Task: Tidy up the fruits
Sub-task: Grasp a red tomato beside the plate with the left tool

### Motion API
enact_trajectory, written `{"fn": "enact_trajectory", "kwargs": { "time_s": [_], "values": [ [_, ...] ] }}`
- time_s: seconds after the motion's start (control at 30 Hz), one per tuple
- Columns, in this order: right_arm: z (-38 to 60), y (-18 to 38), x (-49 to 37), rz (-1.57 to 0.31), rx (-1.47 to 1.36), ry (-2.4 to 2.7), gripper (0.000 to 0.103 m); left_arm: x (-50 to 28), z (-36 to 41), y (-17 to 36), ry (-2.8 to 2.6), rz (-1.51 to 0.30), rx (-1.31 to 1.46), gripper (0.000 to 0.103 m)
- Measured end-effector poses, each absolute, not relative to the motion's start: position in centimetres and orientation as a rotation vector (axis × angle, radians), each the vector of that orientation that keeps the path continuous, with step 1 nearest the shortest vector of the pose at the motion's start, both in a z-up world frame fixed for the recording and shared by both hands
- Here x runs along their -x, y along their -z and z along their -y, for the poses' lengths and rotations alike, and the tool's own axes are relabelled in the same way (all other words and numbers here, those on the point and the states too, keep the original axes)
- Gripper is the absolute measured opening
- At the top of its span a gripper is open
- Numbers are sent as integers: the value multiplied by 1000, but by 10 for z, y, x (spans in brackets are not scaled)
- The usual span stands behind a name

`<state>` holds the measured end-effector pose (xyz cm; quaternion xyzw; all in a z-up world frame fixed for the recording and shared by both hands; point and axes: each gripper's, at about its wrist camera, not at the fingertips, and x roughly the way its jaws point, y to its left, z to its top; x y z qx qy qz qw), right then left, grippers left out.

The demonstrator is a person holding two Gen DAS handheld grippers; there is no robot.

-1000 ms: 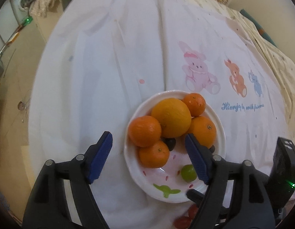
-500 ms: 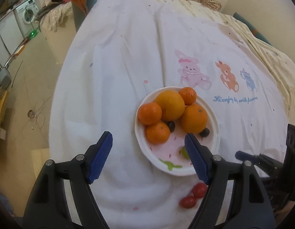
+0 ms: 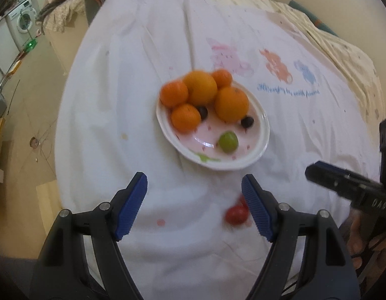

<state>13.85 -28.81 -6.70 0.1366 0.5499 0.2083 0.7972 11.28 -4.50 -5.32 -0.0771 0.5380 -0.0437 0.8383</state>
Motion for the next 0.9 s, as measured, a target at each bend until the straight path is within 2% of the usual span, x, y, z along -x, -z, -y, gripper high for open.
{"fn": "enact_trajectory", "kwargs": {
  "time_s": [0.33,0.53,0.8,0.9],
  "values": [
    [298,67,-142,-1157,-312,-366,78,-103,61,83,105,-1198,143,75],
    [301,78,-151,-1195,-327,-322,79,-104,92,112,206,-1323,92,75],
    [314,86,-156,-1230,-429,-299,84,-108,115,129,234,-1384,29,74],
    [316,85,-157,-1231,-437,-298,84,-111,122,129,241,-1371,2,65]
  ]
}}
